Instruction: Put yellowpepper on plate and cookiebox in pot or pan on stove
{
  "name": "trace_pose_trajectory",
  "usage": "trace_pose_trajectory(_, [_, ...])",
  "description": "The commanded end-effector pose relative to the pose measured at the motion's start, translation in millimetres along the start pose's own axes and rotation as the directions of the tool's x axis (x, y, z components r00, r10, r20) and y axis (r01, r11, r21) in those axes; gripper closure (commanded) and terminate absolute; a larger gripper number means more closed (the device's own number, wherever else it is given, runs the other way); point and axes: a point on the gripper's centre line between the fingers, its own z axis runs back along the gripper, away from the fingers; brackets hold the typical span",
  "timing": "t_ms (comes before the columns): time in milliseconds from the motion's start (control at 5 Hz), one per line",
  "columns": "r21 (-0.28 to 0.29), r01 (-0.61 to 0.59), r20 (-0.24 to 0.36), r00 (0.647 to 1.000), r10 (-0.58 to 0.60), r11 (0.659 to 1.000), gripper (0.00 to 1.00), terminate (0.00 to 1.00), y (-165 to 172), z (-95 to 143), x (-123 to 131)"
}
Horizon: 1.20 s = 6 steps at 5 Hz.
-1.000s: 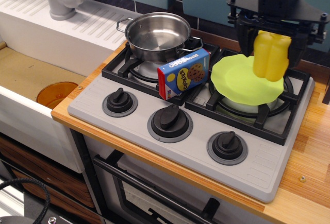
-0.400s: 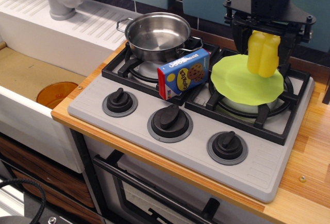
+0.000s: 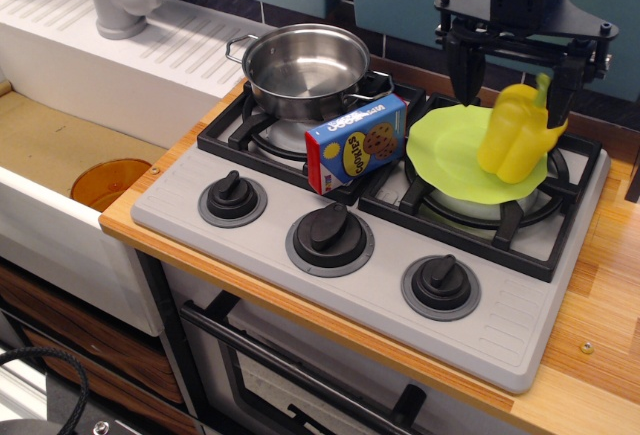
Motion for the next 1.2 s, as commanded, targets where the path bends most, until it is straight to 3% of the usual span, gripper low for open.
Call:
trace_pose_trajectory(0, [-0.009,-0.015,0.033,0.999,0.015,1.0,0.0,0.0,-13,31,4])
trace_pose_trajectory(200, [0.005,-0.003,-0.005,1.0,0.003,1.0,0.0,0.0,-10,50,1])
trace_pose_trajectory(400, [-0.013,0.056,0.01,0.998,-0.055,0.998,0.0,0.0,-12,51,0])
trace_pose_trajectory(1000, [-0.013,0.056,0.01,0.998,-0.055,0.998,0.0,0.0,-12,51,0])
